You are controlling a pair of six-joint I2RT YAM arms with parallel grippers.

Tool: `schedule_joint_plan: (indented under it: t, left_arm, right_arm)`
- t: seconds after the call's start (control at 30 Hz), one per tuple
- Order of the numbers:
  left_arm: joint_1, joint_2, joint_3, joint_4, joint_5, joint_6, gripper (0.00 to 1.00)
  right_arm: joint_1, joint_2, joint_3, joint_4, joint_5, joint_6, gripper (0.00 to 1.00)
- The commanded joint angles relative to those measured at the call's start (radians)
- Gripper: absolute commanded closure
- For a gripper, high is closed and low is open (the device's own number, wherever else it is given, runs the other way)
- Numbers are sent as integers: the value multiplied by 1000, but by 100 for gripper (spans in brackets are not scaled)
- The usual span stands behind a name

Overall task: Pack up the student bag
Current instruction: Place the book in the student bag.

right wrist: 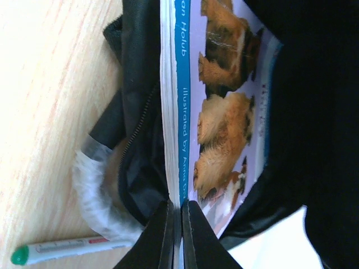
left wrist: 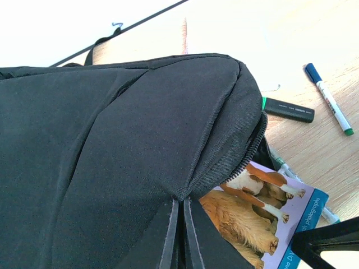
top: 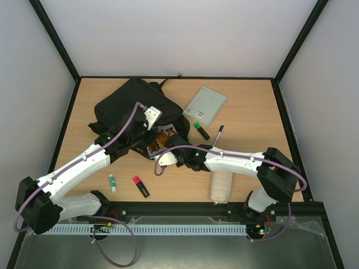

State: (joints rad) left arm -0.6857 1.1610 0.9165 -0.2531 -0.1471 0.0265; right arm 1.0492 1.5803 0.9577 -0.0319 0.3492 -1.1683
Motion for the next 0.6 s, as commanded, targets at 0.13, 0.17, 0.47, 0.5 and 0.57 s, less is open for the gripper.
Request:
schedule_joint_plan:
  t: [0.13, 0.17, 0.47, 0.5, 0.57]
  left_arm:
    - [56, -1, 18, 70, 95, -7, 98]
    - [60, 6, 20, 67, 104, -8, 98]
    - [70, 24, 25, 60, 145, -11, 98]
    - [71, 23, 25, 60, 148, -13, 98]
    - [76, 23, 26, 60, 159, -15, 98]
  right_arm:
    - [23, -57, 37, 56, 168, -142, 99]
    - [29, -58, 44, 60, 176, -155, 99]
    - [58, -20, -93, 251, 194, -268, 99]
    - [58, -12, -122, 272, 194, -287, 99]
    - [61, -11, -190, 319, 192, -317, 99]
